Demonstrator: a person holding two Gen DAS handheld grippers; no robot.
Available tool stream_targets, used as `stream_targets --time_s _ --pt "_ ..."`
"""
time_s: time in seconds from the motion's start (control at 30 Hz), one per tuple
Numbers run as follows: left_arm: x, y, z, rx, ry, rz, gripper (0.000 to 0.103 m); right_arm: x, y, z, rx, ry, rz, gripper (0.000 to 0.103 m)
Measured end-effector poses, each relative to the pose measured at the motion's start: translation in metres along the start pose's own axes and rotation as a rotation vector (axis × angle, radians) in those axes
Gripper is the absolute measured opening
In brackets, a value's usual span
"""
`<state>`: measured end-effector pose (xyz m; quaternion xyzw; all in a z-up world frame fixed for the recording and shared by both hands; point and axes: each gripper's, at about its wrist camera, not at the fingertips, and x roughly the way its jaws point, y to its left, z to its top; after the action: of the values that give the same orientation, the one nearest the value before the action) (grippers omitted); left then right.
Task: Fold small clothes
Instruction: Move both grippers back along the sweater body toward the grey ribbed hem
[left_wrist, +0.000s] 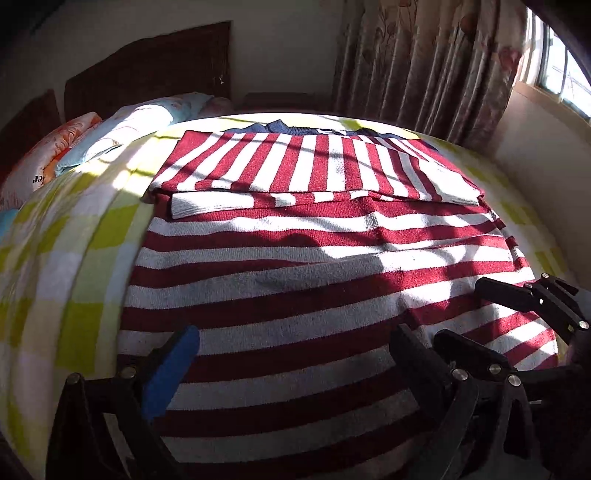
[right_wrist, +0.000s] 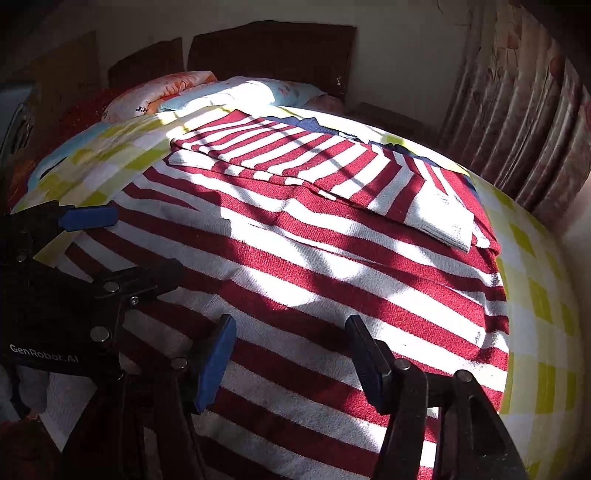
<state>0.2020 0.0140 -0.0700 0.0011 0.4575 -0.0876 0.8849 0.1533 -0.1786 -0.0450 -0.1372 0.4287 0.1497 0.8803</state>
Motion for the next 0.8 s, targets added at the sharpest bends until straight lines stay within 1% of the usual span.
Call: stream_targets --time_s 0.07,0.17,0.27,0.3,0.33,0.37,0.43,0.47,0.5,0.57,0.63,0.67,0.73,0.8 --pt "-0.001 0.002 -0.003 -0.01 -0.009 0.013 0.103 0.0 -0.008 -0.002 0.027 0.002 0.025 0.064" --pt "-0.002 0.008 -0.007 -0.032 -0.004 0.075 0.103 -0.003 -0.025 -0.006 0.071 0.012 -0.019 0.064" --pt "-0.008 0.03 -0.012 -0.109 -0.009 0.123 0.103 -0.01 -0.054 -0.018 0.158 0.013 -0.074 0.064" --pt "-0.01 0.037 -0.013 -0.127 -0.022 0.094 0.103 -0.013 -0.064 -0.024 0.189 0.008 -0.086 0.064" --pt "-0.012 0.04 -0.015 -0.129 -0.025 0.088 0.103 -0.017 -0.073 -0.029 0.217 0.006 -0.097 0.064" --pt "-0.013 0.039 -0.015 -0.119 -0.023 0.107 0.103 -0.02 -0.081 -0.033 0.235 0.007 -0.108 0.064" --pt "-0.011 0.037 -0.016 -0.125 -0.015 0.186 0.103 -0.025 -0.09 -0.038 0.259 0.01 -0.123 0.064" --pt "-0.012 0.038 -0.016 -0.133 -0.016 0.175 0.103 -0.026 -0.094 -0.039 0.275 0.01 -0.124 0.064" --pt "-0.016 0.038 -0.016 -0.141 -0.031 0.146 0.103 -0.026 -0.093 -0.04 0.28 0.011 -0.127 0.064" --pt "-0.031 0.034 -0.019 -0.152 -0.081 0.075 0.103 -0.028 -0.085 -0.038 0.27 0.014 -0.131 0.064" --pt "-0.044 0.02 -0.023 -0.118 -0.112 0.001 0.103 -0.036 -0.065 -0.034 0.226 -0.029 -0.086 0.064" --pt "-0.045 0.012 -0.025 -0.089 -0.108 -0.017 0.103 -0.039 -0.051 -0.032 0.18 -0.041 -0.062 0.064" --pt "-0.038 -0.004 -0.026 -0.029 -0.066 -0.013 0.103 -0.037 -0.015 -0.027 0.04 -0.03 -0.031 0.064" --pt "-0.023 -0.012 -0.031 0.0 -0.01 0.008 0.103 -0.03 0.012 -0.028 -0.056 0.0 -0.019 0.063"
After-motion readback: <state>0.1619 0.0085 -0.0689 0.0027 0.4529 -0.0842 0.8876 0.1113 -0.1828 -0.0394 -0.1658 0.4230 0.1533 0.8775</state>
